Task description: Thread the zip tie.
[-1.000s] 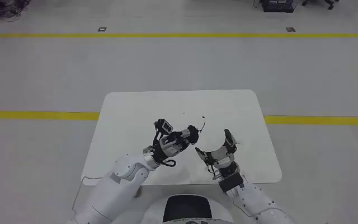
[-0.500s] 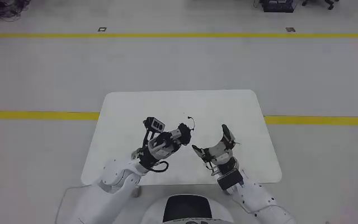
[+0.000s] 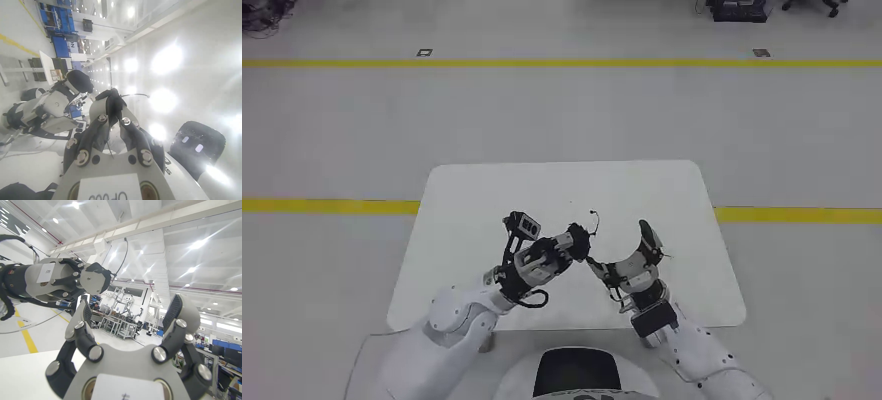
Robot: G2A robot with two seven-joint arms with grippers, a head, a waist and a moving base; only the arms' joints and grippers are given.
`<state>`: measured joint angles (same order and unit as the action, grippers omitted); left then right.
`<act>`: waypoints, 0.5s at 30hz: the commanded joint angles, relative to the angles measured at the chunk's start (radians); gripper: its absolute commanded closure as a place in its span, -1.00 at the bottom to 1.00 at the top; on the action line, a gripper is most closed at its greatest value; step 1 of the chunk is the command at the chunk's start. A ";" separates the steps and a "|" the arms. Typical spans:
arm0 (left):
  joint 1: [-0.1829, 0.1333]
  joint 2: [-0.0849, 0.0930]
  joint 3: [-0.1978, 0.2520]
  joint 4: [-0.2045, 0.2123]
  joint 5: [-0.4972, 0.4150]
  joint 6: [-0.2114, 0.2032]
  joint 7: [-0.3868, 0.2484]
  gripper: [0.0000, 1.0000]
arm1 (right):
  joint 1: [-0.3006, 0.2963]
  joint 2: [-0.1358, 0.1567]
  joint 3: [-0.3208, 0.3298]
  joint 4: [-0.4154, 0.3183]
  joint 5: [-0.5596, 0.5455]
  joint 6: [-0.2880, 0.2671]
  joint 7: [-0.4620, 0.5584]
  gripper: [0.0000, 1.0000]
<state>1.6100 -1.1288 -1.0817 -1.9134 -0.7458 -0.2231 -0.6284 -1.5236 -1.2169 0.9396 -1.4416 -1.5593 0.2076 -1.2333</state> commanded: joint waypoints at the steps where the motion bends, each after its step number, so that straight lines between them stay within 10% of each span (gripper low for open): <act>1: -0.018 -0.004 0.022 0.012 0.017 -0.006 0.018 1.00 | -0.006 -0.001 0.006 0.001 0.007 -0.001 0.005 -1.00; 11: -0.053 -0.020 0.079 0.067 0.013 -0.063 0.063 1.00 | -0.012 -0.014 0.021 0.023 0.076 -0.025 -0.015 -1.00; 15: -0.053 -0.022 0.085 0.083 0.021 -0.077 0.075 1.00 | -0.012 -0.021 0.014 0.032 0.084 -0.040 -0.034 -0.24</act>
<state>1.5575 -1.1507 -0.9974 -1.8337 -0.7293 -0.2974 -0.5576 -1.5357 -1.2362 0.9555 -1.4111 -1.4756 0.1713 -1.2650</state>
